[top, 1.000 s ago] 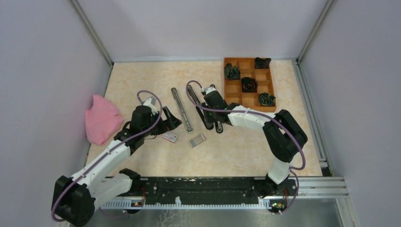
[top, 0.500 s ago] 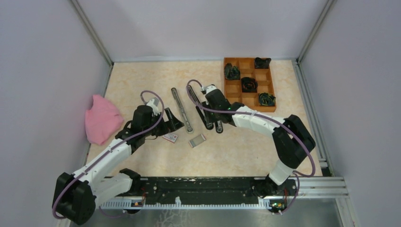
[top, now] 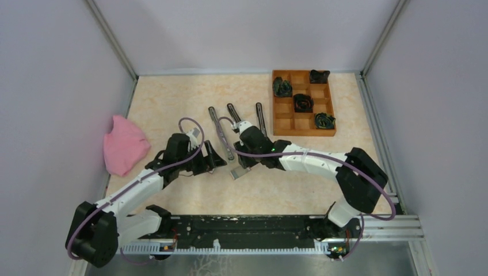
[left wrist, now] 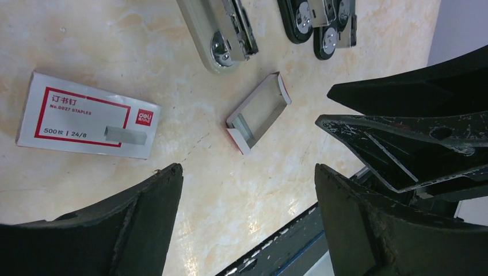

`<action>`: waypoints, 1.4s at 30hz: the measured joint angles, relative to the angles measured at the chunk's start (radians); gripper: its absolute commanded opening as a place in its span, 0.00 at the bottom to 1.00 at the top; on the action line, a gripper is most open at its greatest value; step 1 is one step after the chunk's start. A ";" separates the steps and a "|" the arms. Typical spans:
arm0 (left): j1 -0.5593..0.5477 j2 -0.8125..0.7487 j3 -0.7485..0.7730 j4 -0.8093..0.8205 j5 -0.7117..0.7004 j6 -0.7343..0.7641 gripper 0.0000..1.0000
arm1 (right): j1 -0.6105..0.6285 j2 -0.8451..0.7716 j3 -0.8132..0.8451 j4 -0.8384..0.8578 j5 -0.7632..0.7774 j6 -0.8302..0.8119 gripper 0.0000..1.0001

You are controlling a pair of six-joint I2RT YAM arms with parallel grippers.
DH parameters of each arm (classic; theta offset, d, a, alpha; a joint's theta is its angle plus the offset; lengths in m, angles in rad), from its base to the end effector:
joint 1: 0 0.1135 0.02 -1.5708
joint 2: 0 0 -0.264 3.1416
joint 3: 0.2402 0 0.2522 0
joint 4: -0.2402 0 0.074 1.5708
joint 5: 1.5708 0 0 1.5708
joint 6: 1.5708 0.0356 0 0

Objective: Load the staples into the stapler

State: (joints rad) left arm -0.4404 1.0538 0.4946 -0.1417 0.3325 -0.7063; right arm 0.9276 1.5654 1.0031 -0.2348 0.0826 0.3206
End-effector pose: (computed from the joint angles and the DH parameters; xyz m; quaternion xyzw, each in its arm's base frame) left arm 0.1861 -0.1006 0.1945 -0.0494 0.8957 -0.3515 0.2677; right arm 0.2029 0.2657 0.2193 -0.2617 0.8877 0.1892 0.3282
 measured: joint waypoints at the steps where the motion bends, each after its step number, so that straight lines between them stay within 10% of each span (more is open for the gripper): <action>1: 0.000 0.000 -0.008 0.003 0.006 -0.003 0.88 | 0.006 0.000 -0.009 0.007 -0.004 0.007 0.33; 42: 0.000 0.052 -0.056 0.082 0.053 -0.045 0.83 | 0.061 0.192 -0.027 0.100 -0.080 0.137 0.14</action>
State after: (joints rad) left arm -0.4404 1.1057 0.4385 -0.0597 0.3855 -0.7517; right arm 0.9882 1.7569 0.9760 -0.1345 0.0025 0.4576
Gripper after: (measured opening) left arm 0.830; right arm 0.166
